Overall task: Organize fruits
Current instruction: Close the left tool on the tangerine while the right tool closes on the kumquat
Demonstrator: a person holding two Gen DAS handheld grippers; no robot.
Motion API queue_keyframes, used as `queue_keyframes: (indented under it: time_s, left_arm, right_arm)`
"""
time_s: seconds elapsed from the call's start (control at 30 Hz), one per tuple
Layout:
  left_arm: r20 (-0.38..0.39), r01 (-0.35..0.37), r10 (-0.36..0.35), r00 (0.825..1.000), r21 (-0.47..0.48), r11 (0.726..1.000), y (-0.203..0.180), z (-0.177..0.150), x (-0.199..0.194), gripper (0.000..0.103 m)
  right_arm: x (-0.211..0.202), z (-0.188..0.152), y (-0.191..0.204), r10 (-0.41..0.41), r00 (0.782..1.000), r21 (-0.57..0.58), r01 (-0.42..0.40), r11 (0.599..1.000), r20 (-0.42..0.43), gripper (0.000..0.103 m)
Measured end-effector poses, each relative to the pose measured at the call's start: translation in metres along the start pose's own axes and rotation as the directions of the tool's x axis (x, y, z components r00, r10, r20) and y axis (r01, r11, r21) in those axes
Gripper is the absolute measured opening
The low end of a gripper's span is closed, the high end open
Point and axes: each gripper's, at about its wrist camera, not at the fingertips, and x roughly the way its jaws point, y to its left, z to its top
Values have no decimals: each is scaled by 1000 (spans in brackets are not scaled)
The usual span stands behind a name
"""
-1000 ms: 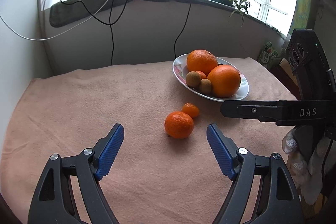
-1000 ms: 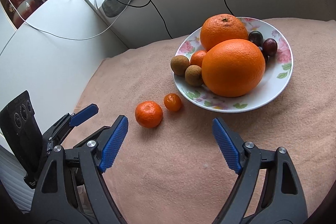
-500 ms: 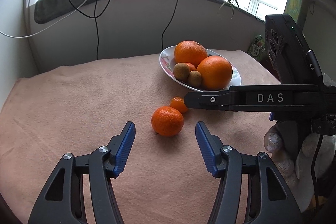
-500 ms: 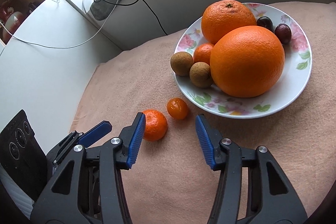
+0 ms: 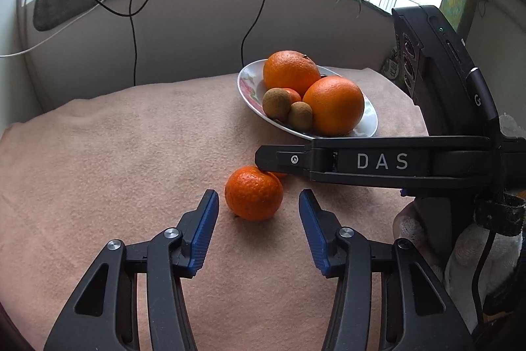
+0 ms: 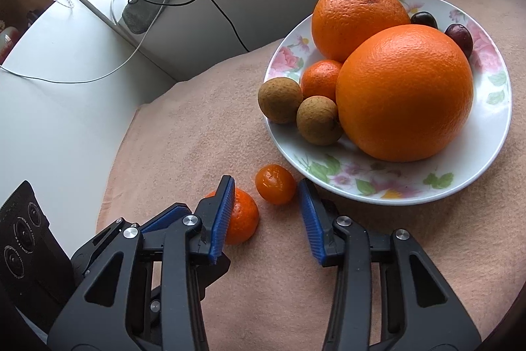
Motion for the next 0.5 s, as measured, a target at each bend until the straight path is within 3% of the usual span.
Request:
queue_keyframes:
  time_s: [0.23,0.5]
  left_arm:
    - [-38,3,-2,999,10,1000,-1,2,16,44]
    - [-41,13,-13,999,-9,1000,5,6,24,37]
  right_arm:
    - [2,3,-5,12,1000,23,-12,1000,-2,33]
    - [2,1,-11,20,1000,59,-20,998,0,33]
